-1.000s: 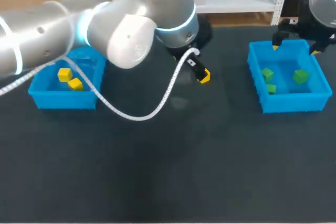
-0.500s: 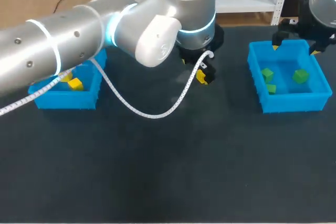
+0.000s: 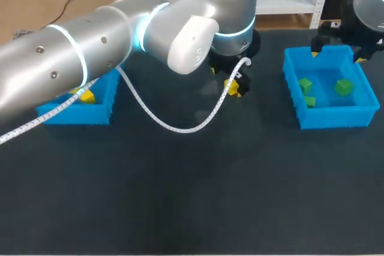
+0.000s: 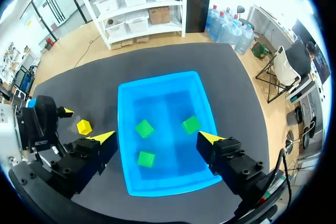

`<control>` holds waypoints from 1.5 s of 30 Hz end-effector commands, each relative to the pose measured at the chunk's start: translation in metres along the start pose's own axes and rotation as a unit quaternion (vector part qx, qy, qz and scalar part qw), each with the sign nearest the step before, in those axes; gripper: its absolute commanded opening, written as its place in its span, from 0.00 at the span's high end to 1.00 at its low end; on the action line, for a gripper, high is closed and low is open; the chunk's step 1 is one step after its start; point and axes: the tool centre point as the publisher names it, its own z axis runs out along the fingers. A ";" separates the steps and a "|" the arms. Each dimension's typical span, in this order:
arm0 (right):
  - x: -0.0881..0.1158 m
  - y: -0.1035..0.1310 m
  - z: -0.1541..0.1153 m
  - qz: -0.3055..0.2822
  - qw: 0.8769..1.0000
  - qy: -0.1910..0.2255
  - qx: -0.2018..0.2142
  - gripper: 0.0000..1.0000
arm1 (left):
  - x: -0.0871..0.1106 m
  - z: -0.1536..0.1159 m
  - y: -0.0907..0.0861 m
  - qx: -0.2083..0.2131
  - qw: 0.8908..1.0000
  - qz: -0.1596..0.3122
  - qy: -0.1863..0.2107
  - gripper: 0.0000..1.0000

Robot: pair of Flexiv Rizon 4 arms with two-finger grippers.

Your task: Put the green cubes in the right bin and the yellow cubes in the left bin.

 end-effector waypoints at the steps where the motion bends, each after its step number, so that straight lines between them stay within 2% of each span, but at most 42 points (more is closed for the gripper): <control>1: 0.002 0.000 0.000 0.001 1.000 -0.004 0.001 0.00 | -0.009 0.007 -0.002 -0.005 1.000 0.004 0.014 0.00; 3: 0.002 0.000 0.000 0.001 1.000 -0.004 0.001 0.00 | -0.009 0.010 -0.002 -0.011 1.000 0.001 0.020 0.00; 4: 0.002 0.000 0.000 0.001 1.000 -0.004 0.001 0.00 | -0.009 0.012 -0.001 -0.018 1.000 -0.003 0.020 0.37; 5: 0.002 0.000 0.000 0.001 1.000 -0.004 0.001 0.00 | -0.009 0.014 0.000 -0.033 0.999 -0.005 0.020 1.00; 8: 0.002 0.000 0.000 0.001 1.000 -0.004 0.001 0.00 | -0.005 0.015 -0.003 -0.033 0.999 0.010 0.024 1.00; 12: 0.002 0.000 0.000 0.001 1.000 -0.004 0.001 0.00 | -0.001 0.015 0.001 -0.051 0.998 -0.002 0.026 1.00; 16: 0.002 0.000 0.000 0.001 1.000 -0.004 0.001 0.00 | 0.005 0.005 0.008 -0.083 0.996 0.012 0.007 1.00; 21: 0.002 0.000 0.000 0.001 1.000 -0.004 0.001 0.00 | 0.018 -0.038 0.033 -0.092 0.995 0.003 -0.031 1.00; 24: 0.002 0.000 0.000 0.001 1.000 -0.004 0.001 0.00 | 0.032 -0.068 0.060 -0.094 0.994 -0.019 -0.051 1.00; 31: 0.002 0.000 0.000 0.001 1.000 -0.004 0.001 0.00 | 0.096 -0.128 0.141 -0.120 0.986 -0.097 -0.069 1.00; 34: 0.002 0.000 0.000 0.001 1.000 -0.004 0.001 0.00 | 0.129 -0.146 0.177 -0.139 0.978 -0.139 -0.069 1.00; 37: 0.002 0.000 0.000 0.001 1.000 -0.004 0.001 0.00 | 0.164 -0.157 0.206 -0.155 0.970 -0.177 -0.062 1.00; 41: 0.002 0.000 0.000 0.001 1.000 -0.004 0.001 0.00 | 0.205 -0.161 0.234 -0.169 0.959 -0.224 -0.048 1.00; 45: 0.002 0.000 0.000 0.001 1.000 -0.004 0.001 0.00 | 0.235 -0.157 0.246 -0.165 0.951 -0.260 -0.036 1.00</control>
